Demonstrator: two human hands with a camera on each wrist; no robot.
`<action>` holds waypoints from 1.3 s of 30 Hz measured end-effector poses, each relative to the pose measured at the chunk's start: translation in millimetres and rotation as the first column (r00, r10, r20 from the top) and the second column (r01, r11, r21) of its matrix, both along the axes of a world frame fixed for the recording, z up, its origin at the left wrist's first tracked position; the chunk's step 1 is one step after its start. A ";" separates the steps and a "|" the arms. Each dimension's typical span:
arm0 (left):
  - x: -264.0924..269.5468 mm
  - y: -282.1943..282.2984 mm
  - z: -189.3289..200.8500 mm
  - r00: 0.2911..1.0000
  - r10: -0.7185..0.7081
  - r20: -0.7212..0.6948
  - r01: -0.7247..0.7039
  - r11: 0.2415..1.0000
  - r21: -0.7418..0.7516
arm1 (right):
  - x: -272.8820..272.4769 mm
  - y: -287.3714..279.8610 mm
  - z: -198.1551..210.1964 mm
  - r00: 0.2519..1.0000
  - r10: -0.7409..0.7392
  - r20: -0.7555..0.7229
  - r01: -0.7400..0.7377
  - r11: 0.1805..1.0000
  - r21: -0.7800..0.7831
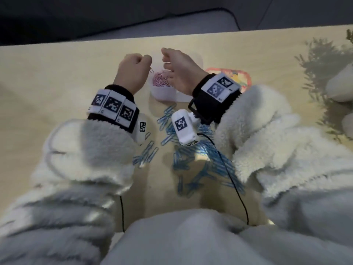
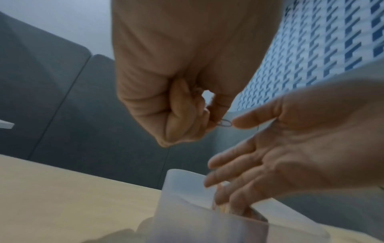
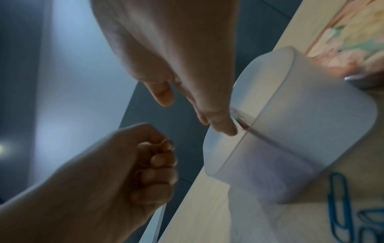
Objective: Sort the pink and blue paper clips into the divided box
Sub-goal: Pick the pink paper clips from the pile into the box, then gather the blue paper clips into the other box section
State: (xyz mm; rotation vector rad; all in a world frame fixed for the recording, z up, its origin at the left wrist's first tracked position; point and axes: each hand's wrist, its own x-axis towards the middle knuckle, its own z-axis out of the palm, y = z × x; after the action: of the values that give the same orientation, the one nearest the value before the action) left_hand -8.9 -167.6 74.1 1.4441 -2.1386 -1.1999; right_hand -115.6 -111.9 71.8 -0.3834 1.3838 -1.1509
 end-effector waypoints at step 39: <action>56.8 72.6 -88.1 0.805 -0.405 0.434 0.528 0.823 -0.211 | -10.6 117.4 -88.8 0.162 0.389 -0.907 -0.160 0.917 0.364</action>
State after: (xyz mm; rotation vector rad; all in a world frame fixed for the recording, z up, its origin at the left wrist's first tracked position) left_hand 47.8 -95.0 -14.0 1.0823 -2.9243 -0.6739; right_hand -126.2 5.6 -17.0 -1.3687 2.3718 -0.3050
